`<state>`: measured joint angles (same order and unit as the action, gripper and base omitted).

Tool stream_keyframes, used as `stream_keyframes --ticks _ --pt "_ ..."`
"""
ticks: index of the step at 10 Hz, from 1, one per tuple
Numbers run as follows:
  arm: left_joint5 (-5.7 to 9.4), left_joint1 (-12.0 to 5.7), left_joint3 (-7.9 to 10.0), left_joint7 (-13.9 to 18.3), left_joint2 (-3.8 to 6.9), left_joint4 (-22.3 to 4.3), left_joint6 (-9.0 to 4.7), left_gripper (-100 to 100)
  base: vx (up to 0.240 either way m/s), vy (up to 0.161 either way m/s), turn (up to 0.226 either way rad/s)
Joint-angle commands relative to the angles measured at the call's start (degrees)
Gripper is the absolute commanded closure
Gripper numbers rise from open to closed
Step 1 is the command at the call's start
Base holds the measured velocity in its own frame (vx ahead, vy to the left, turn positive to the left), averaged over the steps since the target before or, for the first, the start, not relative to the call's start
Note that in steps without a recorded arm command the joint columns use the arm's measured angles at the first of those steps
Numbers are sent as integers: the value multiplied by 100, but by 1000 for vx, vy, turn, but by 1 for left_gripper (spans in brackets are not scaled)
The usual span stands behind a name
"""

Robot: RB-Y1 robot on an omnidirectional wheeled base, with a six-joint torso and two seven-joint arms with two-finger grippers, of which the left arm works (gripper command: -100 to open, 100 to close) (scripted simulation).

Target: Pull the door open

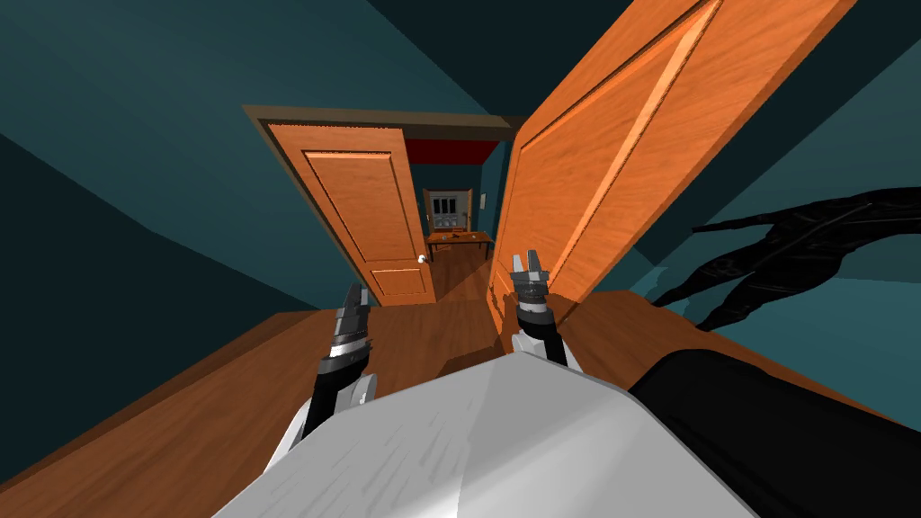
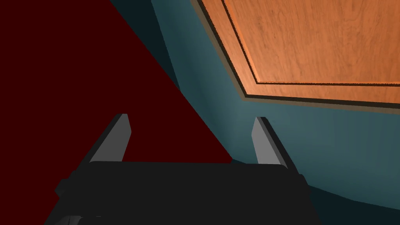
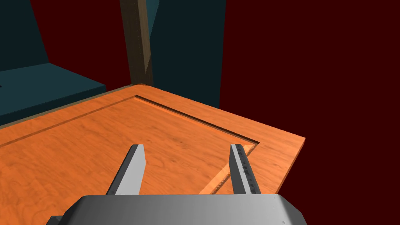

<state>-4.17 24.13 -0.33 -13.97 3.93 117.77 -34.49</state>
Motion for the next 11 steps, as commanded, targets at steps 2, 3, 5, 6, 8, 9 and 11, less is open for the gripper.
stream_keyframes --ticks 2,3,5,6,8,9,11 --pt "-58 -87 23 -205 47 -279 -55 -100 98 -3 -1" --pt "-103 -163 44 -362 84 -517 -110 -100 131 -4 -4" --pt "-148 -239 65 -520 122 -754 -165 -100 134 -11 -2" --pt "-172 -280 77 -606 140 -884 -195 -100 105 -12 1" --pt "-222 -364 101 -780 177 -1147 -256 -100 103 -11 -2" --pt "-247 -405 113 -867 195 -1278 -286 -100 97 -20 0" --pt "-296 -489 136 -1042 232 -1542 -347 -100 89 3 -1"
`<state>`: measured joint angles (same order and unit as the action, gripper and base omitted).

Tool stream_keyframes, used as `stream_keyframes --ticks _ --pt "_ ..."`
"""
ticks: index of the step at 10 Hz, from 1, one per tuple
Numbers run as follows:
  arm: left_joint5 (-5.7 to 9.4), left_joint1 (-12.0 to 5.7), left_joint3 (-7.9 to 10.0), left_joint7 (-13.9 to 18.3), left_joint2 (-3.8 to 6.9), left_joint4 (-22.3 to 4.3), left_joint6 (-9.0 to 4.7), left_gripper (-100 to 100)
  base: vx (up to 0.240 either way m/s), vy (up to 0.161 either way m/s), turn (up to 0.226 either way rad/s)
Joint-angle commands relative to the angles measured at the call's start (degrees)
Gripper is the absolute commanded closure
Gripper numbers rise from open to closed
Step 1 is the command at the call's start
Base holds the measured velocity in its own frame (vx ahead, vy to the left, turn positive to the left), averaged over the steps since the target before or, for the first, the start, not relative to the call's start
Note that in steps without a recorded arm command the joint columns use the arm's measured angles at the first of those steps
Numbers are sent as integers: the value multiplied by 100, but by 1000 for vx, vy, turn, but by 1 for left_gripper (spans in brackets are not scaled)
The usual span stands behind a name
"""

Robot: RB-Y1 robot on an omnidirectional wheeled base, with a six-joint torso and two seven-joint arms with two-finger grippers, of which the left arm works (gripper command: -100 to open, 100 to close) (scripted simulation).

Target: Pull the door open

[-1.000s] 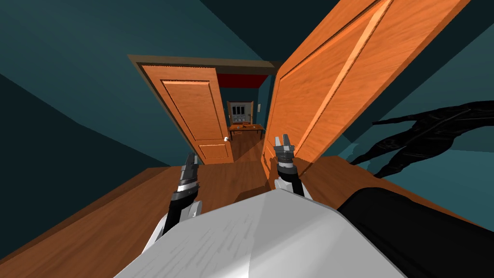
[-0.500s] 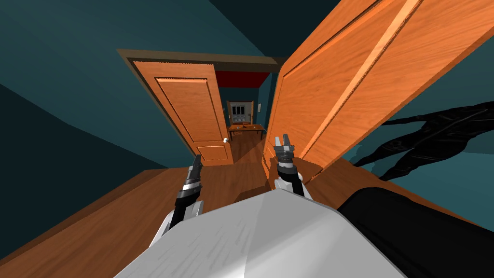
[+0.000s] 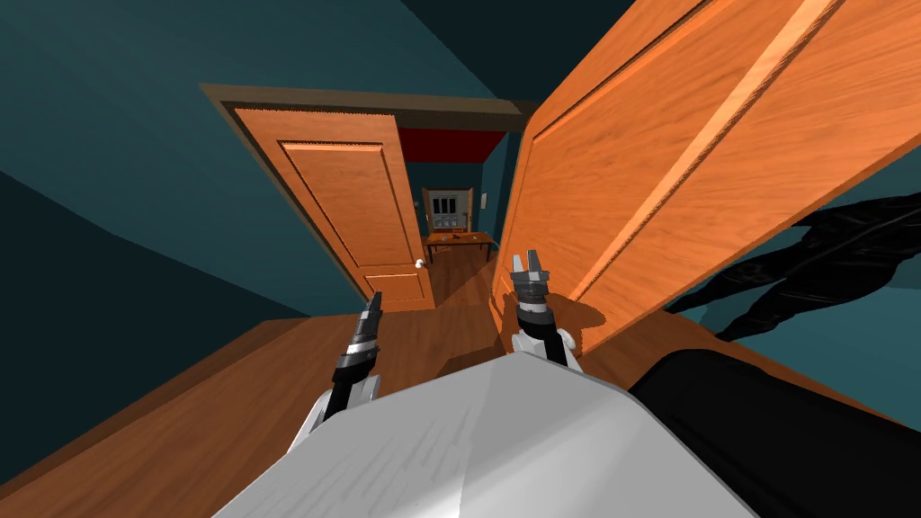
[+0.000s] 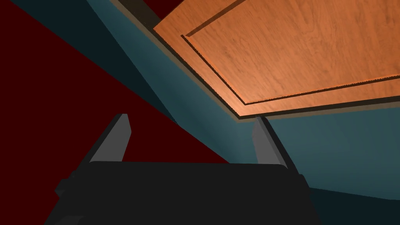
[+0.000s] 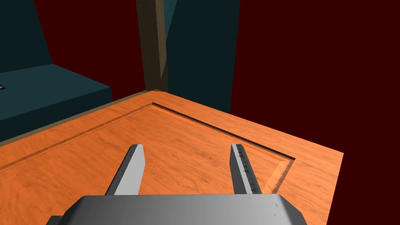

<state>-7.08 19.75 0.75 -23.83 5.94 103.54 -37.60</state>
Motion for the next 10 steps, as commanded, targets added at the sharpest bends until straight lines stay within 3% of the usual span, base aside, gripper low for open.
stream_keyframes --ticks 1,10 --pt "-32 -96 41 -148 50 -258 -68 -100 87 -1 -4" --pt "-272 -502 156 -993 208 -1533 -362 -100 101 -10 -2"
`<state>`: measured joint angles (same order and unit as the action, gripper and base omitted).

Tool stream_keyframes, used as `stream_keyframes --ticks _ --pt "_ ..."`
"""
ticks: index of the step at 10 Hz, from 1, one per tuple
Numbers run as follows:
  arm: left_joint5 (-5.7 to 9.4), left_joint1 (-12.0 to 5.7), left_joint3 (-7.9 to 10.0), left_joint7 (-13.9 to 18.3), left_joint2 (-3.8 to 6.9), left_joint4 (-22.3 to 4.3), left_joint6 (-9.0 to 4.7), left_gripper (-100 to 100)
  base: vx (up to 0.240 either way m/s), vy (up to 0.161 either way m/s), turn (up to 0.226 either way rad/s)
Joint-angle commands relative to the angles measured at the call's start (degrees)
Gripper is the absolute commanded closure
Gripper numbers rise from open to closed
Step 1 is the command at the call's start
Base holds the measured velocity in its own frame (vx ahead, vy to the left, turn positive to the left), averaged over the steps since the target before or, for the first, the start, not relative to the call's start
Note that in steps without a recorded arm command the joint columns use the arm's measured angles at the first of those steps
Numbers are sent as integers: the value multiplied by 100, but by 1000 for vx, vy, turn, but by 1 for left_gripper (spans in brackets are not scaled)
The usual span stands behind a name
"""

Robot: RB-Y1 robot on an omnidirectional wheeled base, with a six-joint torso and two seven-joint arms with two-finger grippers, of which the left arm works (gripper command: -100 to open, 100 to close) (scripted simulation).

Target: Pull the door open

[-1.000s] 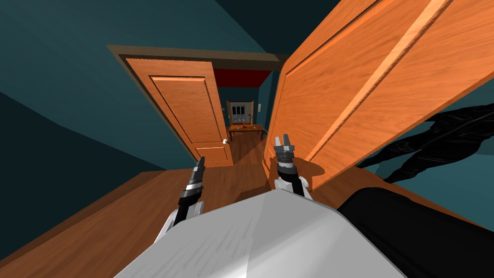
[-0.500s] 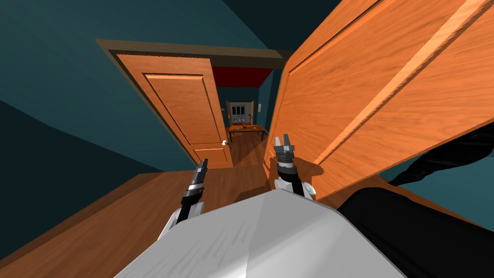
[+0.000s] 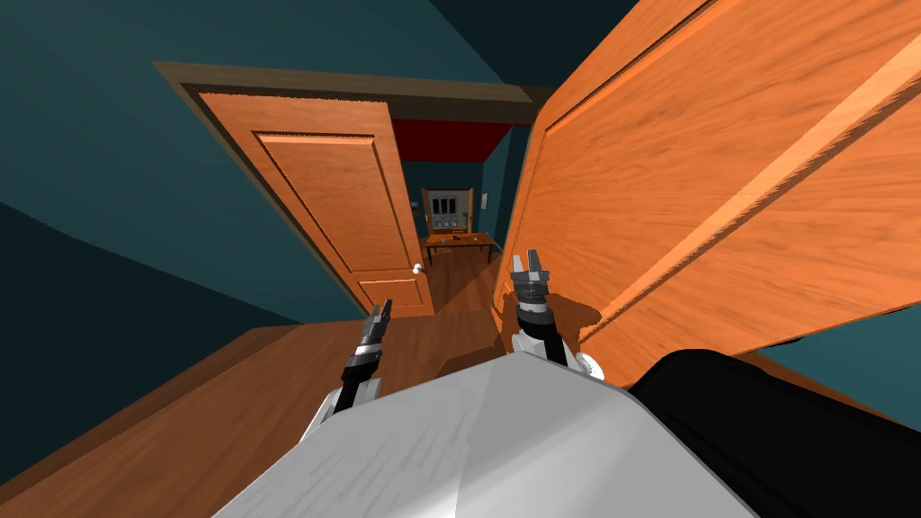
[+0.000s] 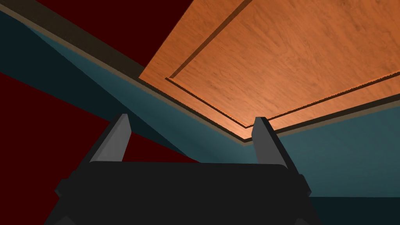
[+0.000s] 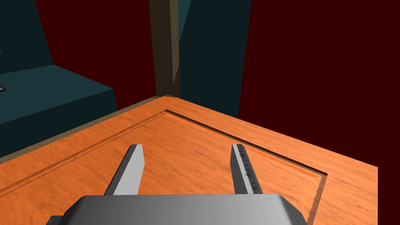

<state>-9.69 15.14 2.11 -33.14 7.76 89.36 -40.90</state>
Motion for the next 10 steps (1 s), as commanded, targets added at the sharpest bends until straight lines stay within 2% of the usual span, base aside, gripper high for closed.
stream_keyframes --ticks 1,10 --pt "-37 -87 33 -158 43 -259 -65 -100 106 -8 1" --pt "-279 -495 148 -1006 186 -1539 -361 -100 98 -7 -2"
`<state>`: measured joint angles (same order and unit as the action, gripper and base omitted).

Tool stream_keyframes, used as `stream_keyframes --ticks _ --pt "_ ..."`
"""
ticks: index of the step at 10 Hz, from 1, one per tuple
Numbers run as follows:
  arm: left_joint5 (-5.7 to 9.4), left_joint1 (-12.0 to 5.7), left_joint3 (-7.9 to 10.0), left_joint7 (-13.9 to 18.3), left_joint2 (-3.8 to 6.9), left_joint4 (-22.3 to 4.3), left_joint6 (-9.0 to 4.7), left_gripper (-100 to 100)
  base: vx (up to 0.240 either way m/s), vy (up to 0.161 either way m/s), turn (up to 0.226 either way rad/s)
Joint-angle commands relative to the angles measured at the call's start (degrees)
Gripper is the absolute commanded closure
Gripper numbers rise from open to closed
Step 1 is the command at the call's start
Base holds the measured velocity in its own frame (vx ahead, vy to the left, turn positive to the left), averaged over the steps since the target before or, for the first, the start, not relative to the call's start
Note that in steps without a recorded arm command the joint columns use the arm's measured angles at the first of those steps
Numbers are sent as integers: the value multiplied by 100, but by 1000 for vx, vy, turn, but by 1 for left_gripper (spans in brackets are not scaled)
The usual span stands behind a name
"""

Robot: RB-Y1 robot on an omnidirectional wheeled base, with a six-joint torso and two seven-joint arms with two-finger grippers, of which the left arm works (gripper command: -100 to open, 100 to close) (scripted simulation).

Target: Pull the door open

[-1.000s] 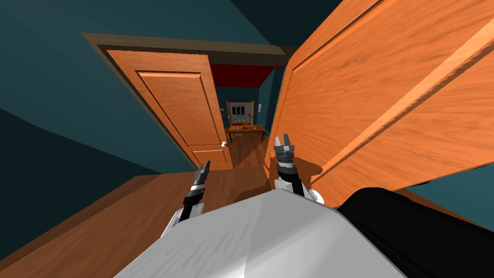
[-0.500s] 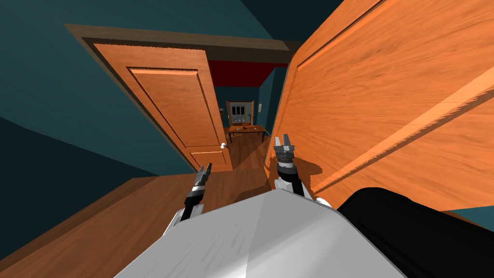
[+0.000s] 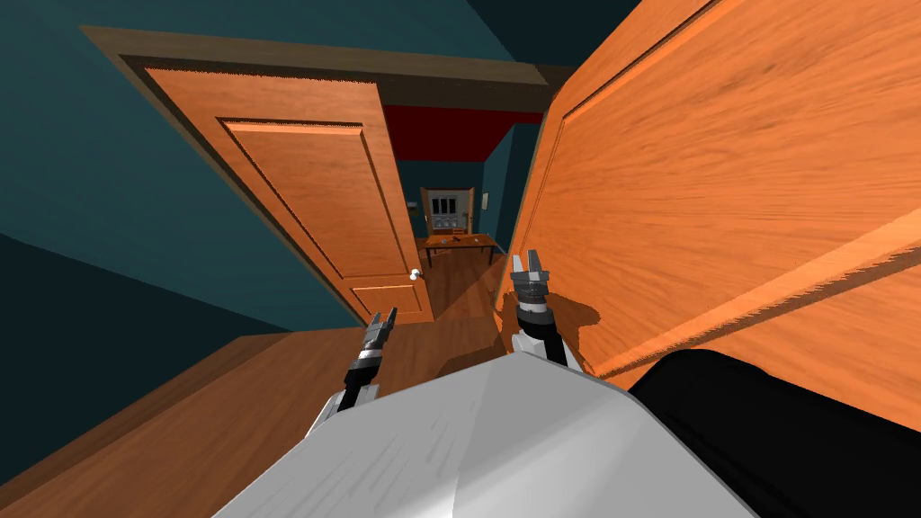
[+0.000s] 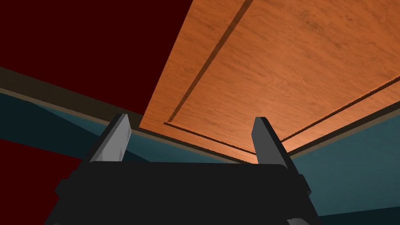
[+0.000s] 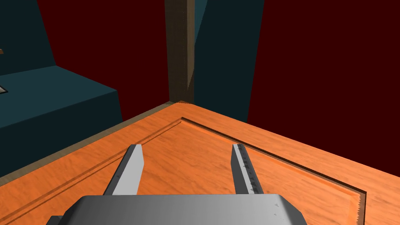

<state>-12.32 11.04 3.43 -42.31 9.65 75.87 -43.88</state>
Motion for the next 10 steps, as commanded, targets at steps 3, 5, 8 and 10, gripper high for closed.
stream_keyframes --ticks 3,5,8,10 --pt "-68 -173 41 -273 27 -468 -128 -100 69 -2 -1" --pt "-119 -258 66 -450 55 -735 -189 -100 93 -2 -1" --pt "-193 -383 101 -711 96 -1129 -280 -100 100 -13 -1" --pt "-240 -463 124 -879 122 -1381 -339 -100 95 -1 -2"
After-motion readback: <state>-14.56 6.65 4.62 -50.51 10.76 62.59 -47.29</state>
